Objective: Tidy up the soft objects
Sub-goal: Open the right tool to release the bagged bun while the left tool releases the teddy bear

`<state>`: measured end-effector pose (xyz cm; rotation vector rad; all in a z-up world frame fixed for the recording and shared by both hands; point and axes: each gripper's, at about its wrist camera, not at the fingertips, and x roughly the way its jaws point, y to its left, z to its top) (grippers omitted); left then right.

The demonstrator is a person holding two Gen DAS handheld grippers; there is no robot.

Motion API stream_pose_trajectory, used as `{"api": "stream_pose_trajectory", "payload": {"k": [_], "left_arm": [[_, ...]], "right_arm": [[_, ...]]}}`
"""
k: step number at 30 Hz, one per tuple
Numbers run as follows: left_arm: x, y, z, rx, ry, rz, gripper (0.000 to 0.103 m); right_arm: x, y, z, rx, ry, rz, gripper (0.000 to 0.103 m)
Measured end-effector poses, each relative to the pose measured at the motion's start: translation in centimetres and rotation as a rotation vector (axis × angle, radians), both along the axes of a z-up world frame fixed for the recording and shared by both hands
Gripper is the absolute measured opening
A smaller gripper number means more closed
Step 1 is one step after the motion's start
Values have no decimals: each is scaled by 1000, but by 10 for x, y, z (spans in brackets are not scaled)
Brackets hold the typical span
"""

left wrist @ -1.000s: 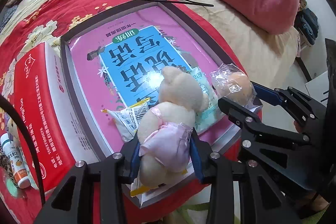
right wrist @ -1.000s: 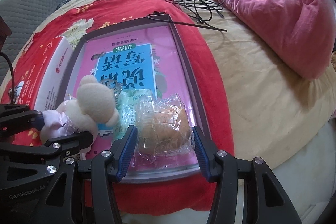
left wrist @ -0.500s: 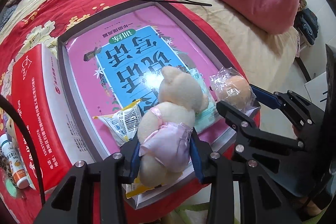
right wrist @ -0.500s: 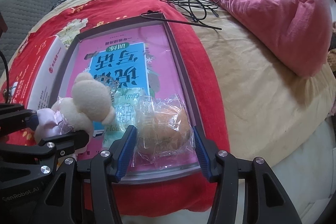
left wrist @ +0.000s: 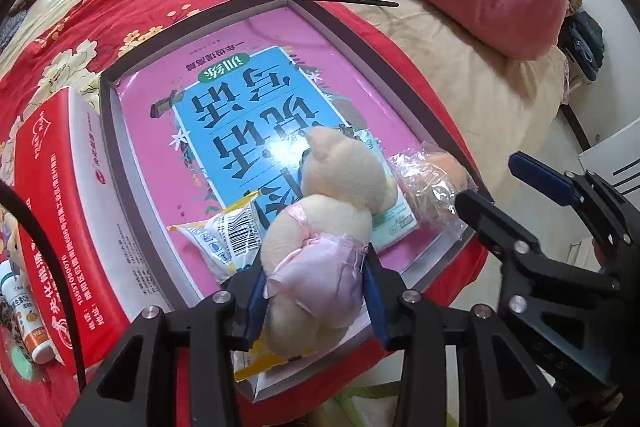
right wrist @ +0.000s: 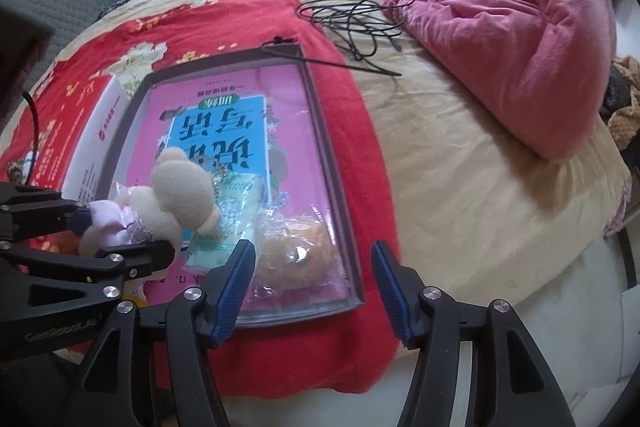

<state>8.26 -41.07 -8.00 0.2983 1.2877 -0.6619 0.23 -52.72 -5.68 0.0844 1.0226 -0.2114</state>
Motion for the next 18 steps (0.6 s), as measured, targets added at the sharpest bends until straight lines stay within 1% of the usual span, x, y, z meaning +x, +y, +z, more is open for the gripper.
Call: {"api": "stream_pose_trajectory", "payload": {"k": [4,8,12,15,18], "left_arm": [[1,-1,0,-14,7,-1,44],[0,0,-2,-13,6,-5,46],[-2,0,0,-17,-1,-8,49],[-1,2,3,-38,-8,0,49],[1,4,3,-31,-8,4,52]], "right_arm": [[-6,-5,7,3,-11,-26,65],[-11,-9,14,44,-60,-47,67],[-11,-6,14,27,-44,-51,67],[-9,-4,14,21,-43,-49,67],[-9,-3,13,22,-35,-58,67]]}}
